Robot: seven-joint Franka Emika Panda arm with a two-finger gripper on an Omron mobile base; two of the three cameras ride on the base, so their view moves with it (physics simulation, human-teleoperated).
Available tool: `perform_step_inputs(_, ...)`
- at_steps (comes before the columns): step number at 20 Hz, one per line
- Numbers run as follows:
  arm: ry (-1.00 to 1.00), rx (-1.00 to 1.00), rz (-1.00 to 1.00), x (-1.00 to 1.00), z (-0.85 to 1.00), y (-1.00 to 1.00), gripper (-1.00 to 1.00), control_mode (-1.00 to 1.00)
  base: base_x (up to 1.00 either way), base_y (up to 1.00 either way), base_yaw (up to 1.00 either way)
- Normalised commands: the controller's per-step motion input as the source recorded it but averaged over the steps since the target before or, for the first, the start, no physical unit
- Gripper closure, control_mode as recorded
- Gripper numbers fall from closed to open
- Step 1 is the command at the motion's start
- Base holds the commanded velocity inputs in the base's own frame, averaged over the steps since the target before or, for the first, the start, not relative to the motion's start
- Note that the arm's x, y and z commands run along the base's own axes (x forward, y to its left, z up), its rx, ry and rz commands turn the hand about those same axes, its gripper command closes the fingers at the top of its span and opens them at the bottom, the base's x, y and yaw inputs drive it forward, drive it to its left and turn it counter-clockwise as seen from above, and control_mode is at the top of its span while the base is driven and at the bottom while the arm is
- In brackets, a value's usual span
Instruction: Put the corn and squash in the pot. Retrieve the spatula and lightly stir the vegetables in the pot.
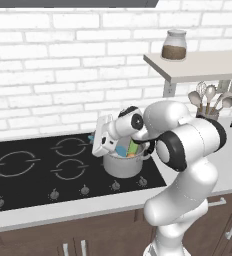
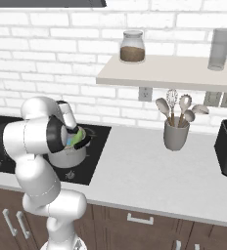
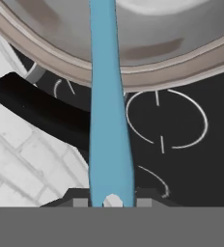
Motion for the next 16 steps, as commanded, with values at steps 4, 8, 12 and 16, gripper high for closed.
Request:
perform_step_inputs(4, 0.01, 0.01, 0.0, 0.08, 0.0, 0.0, 1.0, -1.0, 0.0, 0.0, 0.0)
perform_step_inputs(8, 0.04, 0.07, 0.0, 0.03, 0.0, 0.0, 1.0, -1.0, 0.0, 0.0, 0.0)
perform_step_inputs(12, 0.09, 0.15, 0.02, 0.0, 0.0, 0.0, 1.0, -1.0, 0.0, 0.0, 0.0)
perform_step_inputs(16, 0.03, 0.08, 0.0, 0.0, 0.02, -0.03, 1.0, -1.0, 0.0, 0.0, 0.0)
